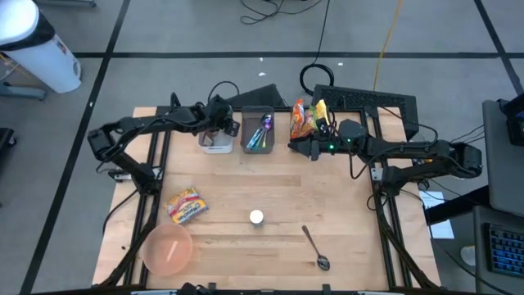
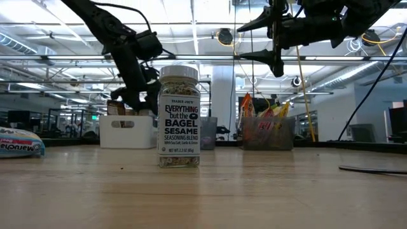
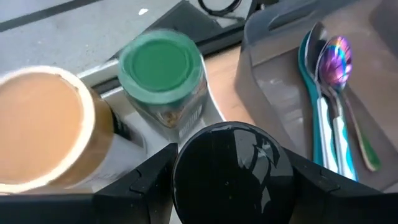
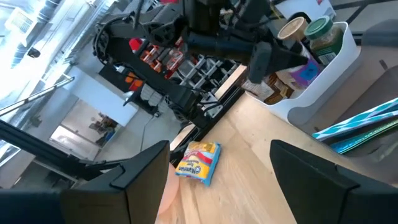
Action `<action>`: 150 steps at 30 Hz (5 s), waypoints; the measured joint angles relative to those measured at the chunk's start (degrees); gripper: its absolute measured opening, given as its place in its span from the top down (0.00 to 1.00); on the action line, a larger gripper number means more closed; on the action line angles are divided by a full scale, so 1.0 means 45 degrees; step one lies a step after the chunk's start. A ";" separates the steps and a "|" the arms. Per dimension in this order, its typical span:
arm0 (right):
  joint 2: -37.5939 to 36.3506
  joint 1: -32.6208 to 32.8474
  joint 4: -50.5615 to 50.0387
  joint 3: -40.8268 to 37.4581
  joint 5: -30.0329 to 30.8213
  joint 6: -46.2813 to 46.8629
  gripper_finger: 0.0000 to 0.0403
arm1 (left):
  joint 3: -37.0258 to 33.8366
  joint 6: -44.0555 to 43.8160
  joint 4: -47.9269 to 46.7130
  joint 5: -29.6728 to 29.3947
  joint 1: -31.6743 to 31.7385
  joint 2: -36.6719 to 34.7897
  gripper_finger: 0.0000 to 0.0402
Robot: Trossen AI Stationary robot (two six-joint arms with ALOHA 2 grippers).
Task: Pick & Place Food Item
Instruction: Put the black seasoning bottle into the white bin, then put the blue noodle pack into the right black bin
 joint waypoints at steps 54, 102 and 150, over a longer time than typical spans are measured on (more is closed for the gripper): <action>0.0000 0.0019 -0.0097 0.0000 -0.0073 -0.0189 0.33 | 0.0010 -0.2324 0.0094 -0.1670 -0.0197 0.0258 0.21; 0.0375 0.2875 0.0029 0.0013 0.4146 -0.0179 0.33 | -0.4313 -0.4793 -0.1458 0.6520 -0.6486 -1.3056 0.39; 0.3060 0.4934 0.2696 0.0000 0.3555 0.0486 0.33 | -0.4308 0.1866 -0.8612 0.7898 -0.1940 -0.4138 0.39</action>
